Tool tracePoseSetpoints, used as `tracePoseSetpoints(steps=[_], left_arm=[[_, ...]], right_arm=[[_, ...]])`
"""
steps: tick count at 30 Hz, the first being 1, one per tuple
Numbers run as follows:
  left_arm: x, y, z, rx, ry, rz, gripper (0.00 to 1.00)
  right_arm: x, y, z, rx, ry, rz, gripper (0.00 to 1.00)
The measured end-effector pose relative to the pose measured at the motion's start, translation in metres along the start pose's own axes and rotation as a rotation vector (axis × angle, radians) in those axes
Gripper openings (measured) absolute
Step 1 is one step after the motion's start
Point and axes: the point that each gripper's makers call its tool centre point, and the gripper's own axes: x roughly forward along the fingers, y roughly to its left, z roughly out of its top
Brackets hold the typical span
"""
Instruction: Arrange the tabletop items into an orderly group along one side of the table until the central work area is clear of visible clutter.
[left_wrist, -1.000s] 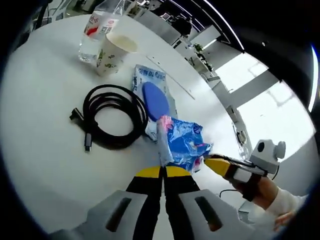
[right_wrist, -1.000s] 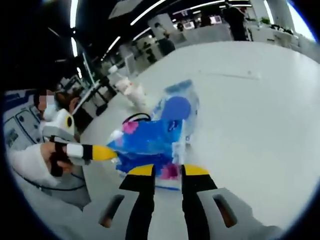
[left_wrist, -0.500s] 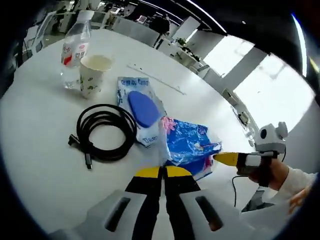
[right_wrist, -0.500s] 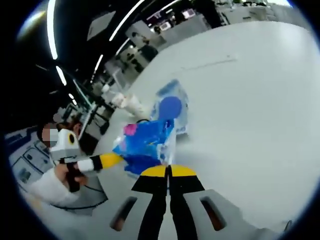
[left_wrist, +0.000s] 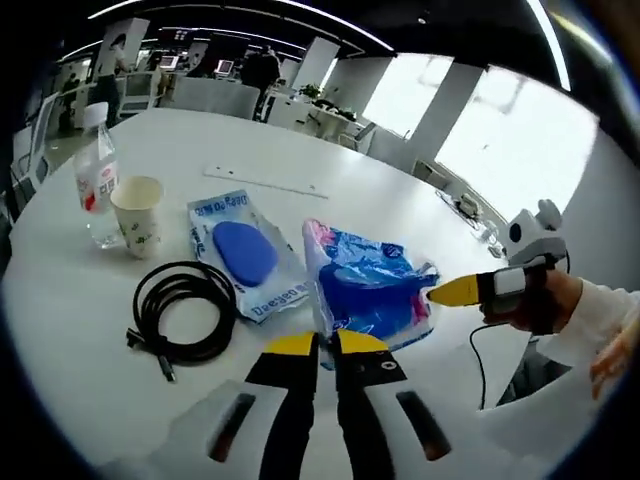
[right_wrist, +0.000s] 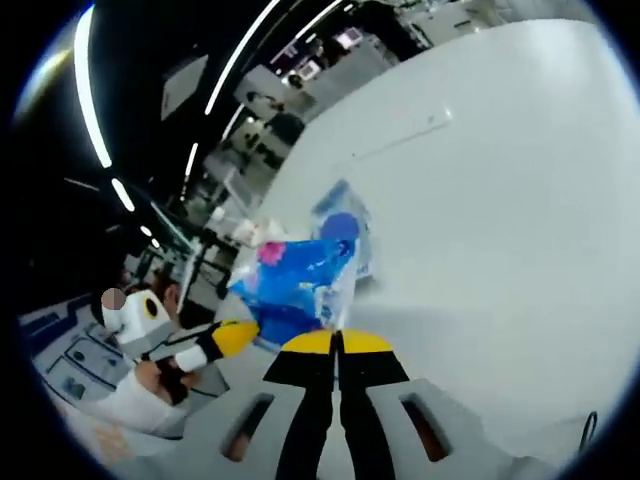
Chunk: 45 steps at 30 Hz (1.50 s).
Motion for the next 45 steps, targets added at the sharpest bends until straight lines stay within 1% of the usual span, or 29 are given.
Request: tracePoseSetpoints(steps=[3, 4, 5, 6, 7, 8, 10, 11, 12, 13, 15, 16, 18, 19, 20, 22, 23, 25, 26, 32, 34, 38, 42, 45], left_arm=[[0.002, -0.002, 0.002, -0.03, -0.006, -0.008, 0.0], [0.002, -0.004, 0.004, -0.045, -0.006, -0.012, 0.0], [0.003, -0.005, 0.005, -0.059, -0.012, -0.012, 0.0], [0.004, -0.008, 0.007, -0.079, -0.021, -0.013, 0.0], [0.005, -0.008, 0.008, -0.09, -0.024, -0.013, 0.0], [0.007, -0.009, 0.011, -0.106, -0.029, -0.017, 0.0], [0.01, -0.013, 0.016, -0.155, -0.043, -0.033, 0.0], [0.011, -0.016, 0.02, -0.193, -0.055, -0.05, 0.0], [0.012, -0.017, 0.022, -0.206, -0.061, -0.051, 0.0], [0.013, -0.017, 0.024, -0.203, -0.064, -0.052, 0.0], [0.014, -0.022, 0.029, -0.189, -0.071, -0.054, 0.0], [0.014, -0.023, 0.031, -0.191, -0.076, -0.056, 0.0], [0.017, -0.029, 0.034, -0.209, -0.073, -0.084, 0.0], [0.02, -0.031, 0.033, -0.203, -0.066, -0.088, 0.0], [0.021, -0.033, 0.032, -0.197, -0.061, -0.088, 0.0], [0.024, -0.034, 0.03, -0.188, -0.05, -0.087, 0.0], [0.025, -0.036, 0.029, -0.19, -0.044, -0.092, 0.0], [0.029, -0.039, 0.027, -0.187, -0.031, -0.096, 0.0], [0.031, -0.041, 0.027, -0.18, -0.023, -0.099, 0.0], [0.049, -0.047, 0.024, -0.083, 0.04, -0.093, 0.0], [0.058, -0.048, 0.023, -0.065, 0.062, -0.083, 0.0], [0.076, -0.055, 0.022, -0.029, 0.105, -0.091, 0.0], [0.097, -0.064, 0.018, 0.055, 0.16, -0.109, 0.0], [0.113, -0.068, 0.017, 0.061, 0.181, -0.108, 0.0]], right_arm=[[-0.005, 0.001, 0.002, -0.012, -0.013, -0.009, 0.0], [-0.006, -0.001, 0.007, -0.044, -0.033, -0.014, 0.0], [-0.007, -0.001, 0.008, -0.057, -0.042, -0.015, 0.0], [-0.009, 0.0, 0.013, -0.097, -0.068, -0.015, 0.0], [-0.011, 0.0, 0.014, -0.123, -0.069, -0.019, 0.0], [-0.013, 0.0, 0.017, -0.175, -0.073, -0.023, 0.0], [-0.017, -0.003, 0.02, -0.234, -0.086, -0.051, 0.03], [-0.018, -0.002, 0.021, -0.235, -0.089, -0.05, 0.04], [-0.02, -0.002, 0.02, -0.224, -0.093, -0.047, 0.06], [-0.022, -0.004, 0.022, -0.201, -0.111, -0.046, 0.09], [-0.023, -0.009, 0.02, -0.166, -0.115, -0.04, 0.11], [-0.023, -0.011, 0.019, -0.168, -0.113, -0.044, 0.11], [-0.024, -0.014, 0.017, -0.166, -0.123, -0.052, 0.11], [-0.025, -0.011, 0.021, -0.159, -0.153, -0.039, 0.09], [-0.026, -0.011, 0.022, -0.15, -0.161, -0.037, 0.06], [-0.029, -0.015, 0.026, -0.162, -0.175, -0.067, 0.04], [-0.029, -0.015, 0.027, -0.161, -0.177, -0.069, 0.04], [-0.031, -0.017, 0.029, -0.123, -0.18, -0.067, 0.01], [-0.032, -0.021, 0.03, -0.108, -0.183, -0.078, 0.01], [-0.036, -0.037, 0.031, -0.068, -0.189, -0.102, 0.0], [-0.036, -0.044, 0.031, -0.061, -0.186, -0.114, 0.0], [-0.04, -0.059, 0.036, -0.072, -0.188, -0.157, 0.0], [-0.043, -0.08, 0.041, -0.078, -0.179, -0.199, 0.0], [-0.044, -0.094, 0.045, -0.074, -0.174, -0.215, 0.0]])
